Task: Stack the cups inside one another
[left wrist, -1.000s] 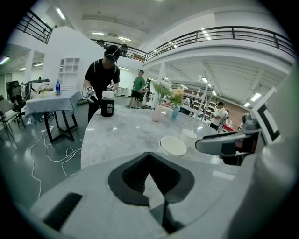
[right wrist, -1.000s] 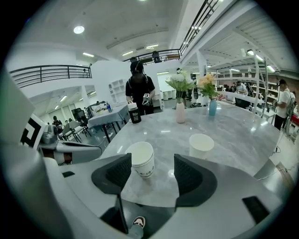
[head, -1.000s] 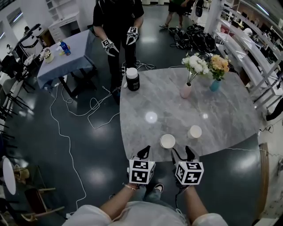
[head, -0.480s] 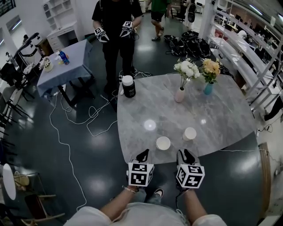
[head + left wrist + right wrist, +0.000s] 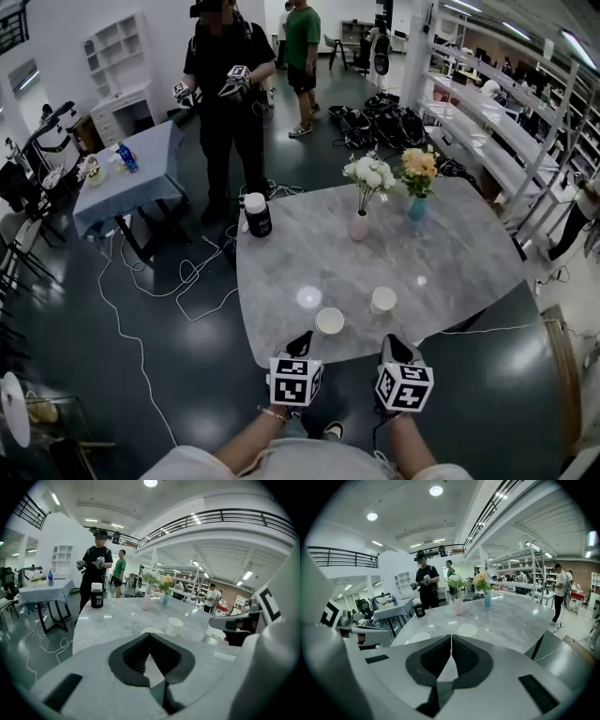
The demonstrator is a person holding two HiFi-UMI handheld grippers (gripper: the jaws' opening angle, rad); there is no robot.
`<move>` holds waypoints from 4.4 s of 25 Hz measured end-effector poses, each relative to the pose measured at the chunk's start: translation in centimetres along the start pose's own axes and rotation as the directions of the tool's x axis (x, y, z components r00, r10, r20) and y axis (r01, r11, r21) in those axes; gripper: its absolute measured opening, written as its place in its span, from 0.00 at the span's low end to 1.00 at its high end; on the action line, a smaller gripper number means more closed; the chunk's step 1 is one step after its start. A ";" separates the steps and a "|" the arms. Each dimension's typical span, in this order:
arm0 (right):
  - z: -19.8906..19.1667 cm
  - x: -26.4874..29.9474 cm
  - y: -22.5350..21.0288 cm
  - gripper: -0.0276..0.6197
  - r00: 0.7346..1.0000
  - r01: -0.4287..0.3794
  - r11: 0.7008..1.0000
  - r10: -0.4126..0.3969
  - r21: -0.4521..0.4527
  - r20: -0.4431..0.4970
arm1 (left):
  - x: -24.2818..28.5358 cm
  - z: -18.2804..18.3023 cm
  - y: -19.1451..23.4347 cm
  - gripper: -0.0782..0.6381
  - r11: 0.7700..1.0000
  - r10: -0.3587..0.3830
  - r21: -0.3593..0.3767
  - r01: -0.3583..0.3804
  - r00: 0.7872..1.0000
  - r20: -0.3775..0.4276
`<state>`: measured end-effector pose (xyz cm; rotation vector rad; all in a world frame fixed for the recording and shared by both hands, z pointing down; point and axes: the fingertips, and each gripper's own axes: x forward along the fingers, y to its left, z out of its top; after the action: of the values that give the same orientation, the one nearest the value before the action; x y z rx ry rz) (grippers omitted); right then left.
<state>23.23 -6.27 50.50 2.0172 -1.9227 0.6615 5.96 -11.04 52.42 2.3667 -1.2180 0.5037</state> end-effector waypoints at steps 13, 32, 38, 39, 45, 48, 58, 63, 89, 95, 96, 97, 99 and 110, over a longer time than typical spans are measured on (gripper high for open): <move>-0.1 -3.7 -2.7 0.06 0.998 0.066 0.998 -0.067 0.023 0.020 | 0.2 1.1 -5.0 0.10 0.993 -0.108 0.051 0.107 0.994 0.011; -0.8 -3.8 -3.8 0.06 0.997 0.069 0.996 -0.071 0.060 0.032 | 0.6 0.8 -6.2 0.10 0.990 -0.118 0.079 0.117 0.993 0.008; -1.3 -3.0 -3.9 0.06 0.998 0.059 0.996 -0.061 0.071 0.021 | 0.6 0.2 -5.6 0.10 0.992 -0.100 0.071 0.100 0.995 -0.008; -1.4 -2.7 -4.0 0.06 0.998 0.058 0.996 -0.059 0.073 0.018 | 0.7 0.1 -5.4 0.10 0.993 -0.096 0.069 0.096 0.995 -0.012; -2.2 -0.1 -4.5 0.06 0.999 0.041 0.996 -0.040 0.084 -0.008 | 1.3 -0.9 -3.8 0.10 0.998 -0.052 0.038 0.053 0.998 -0.034; -2.7 1.5 -4.9 0.06 0.999 0.027 0.996 -0.025 0.087 -0.025 | 1.6 -1.6 -2.7 0.10 1.000 -0.020 0.015 0.021 0.999 -0.045; -4.2 7.3 -5.5 0.08 0.997 0.009 0.995 -0.001 0.100 -0.079 | 2.4 -3.9 2.9 0.10 0.993 0.108 -0.040 -0.112 0.989 -0.104; -4.5 9.5 -5.7 0.13 0.995 0.004 0.994 0.007 0.107 -0.102 | 3.4 -4.4 4.9 0.10 0.987 0.142 -0.052 -0.149 0.982 -0.126; -6.1 17.4 -6.1 0.36 0.988 0.009 0.997 0.003 0.078 -0.154 | 8.9 -6.0 9.0 0.10 0.980 0.154 -0.095 -0.176 0.967 -0.202; -6.0 18.3 -6.2 0.37 0.988 0.024 0.998 -0.013 0.065 -0.157 | 9.7 -6.4 9.7 0.10 0.979 0.149 -0.105 -0.175 0.965 -0.214; -6.1 18.3 -6.2 0.37 0.987 0.028 0.998 -0.017 0.063 -0.159 | 9.8 -6.5 9.8 0.10 0.979 0.148 -0.107 -0.174 0.965 -0.216; -6.1 18.4 -6.2 0.37 0.987 0.032 0.998 -0.022 0.061 -0.161 | 9.9 -6.5 9.9 0.10 0.979 0.146 -0.108 -0.172 0.965 -0.218; -6.1 18.4 -6.3 0.37 0.986 0.044 0.997 -0.034 0.058 -0.164 | 10.1 -6.5 10.0 0.10 0.979 0.142 -0.111 -0.169 0.965 -0.219; -6.2 18.3 -6.8 0.36 0.985 0.067 0.996 -0.057 0.059 -0.162 | 10.3 -6.9 10.0 0.10 0.982 0.127 -0.110 -0.155 0.965 -0.228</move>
<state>29.37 -18.43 65.80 1.9866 -1.7611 0.8513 2.45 -19.53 65.43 2.0658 -1.2803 0.6929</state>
